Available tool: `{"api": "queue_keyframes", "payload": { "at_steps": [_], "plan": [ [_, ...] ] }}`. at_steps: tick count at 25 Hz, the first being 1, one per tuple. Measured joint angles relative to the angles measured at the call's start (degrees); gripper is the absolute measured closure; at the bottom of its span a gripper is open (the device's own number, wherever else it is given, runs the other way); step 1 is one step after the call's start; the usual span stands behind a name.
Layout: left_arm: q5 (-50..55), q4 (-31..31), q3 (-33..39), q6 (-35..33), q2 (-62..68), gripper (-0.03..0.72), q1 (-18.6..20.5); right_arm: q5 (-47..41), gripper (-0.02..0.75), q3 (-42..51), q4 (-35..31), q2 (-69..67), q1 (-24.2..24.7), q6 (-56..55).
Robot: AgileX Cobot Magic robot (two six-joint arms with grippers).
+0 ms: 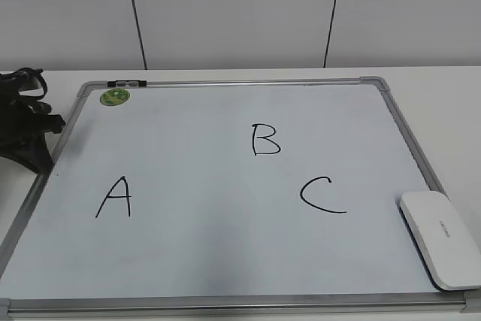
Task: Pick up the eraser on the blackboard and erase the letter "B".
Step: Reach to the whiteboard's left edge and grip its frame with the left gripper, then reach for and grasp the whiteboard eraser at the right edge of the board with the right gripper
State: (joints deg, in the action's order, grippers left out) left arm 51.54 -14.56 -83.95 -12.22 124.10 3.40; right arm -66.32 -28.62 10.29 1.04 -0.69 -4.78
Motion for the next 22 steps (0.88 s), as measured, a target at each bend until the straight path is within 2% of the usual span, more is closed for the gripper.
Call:
{"api": "queue_keyframes", "payload": {
  "at_steps": [5, 8, 13, 18, 22],
  "plan": [
    [0.11, 0.02, -0.12, 0.24, 0.02, 0.663, 0.00, 1.61, 0.148, -3.52, 0.48, -1.01, 0.00, 0.10],
    [0.11, 0.02, -0.12, 0.24, 0.02, 0.663, 0.00, 6.58, 0.148, -8.17, -0.03, -5.89, 0.00, 0.45],
    [0.22, 0.02, -0.12, 0.32, 0.02, 0.663, 0.00, 14.46, 0.148, -9.34, -1.59, -13.81, 0.00, 0.36],
    [0.22, 0.02, -0.21, 0.32, 0.02, 0.663, 0.00, 13.76, 0.148, -9.38, -8.03, -25.32, 0.00, 8.84],
    [0.22, -0.03, -0.21, 0.32, 0.02, 0.663, 0.00, 13.17, 0.148, -9.49, -12.65, -36.84, 0.00, 11.49]
  ]
}}
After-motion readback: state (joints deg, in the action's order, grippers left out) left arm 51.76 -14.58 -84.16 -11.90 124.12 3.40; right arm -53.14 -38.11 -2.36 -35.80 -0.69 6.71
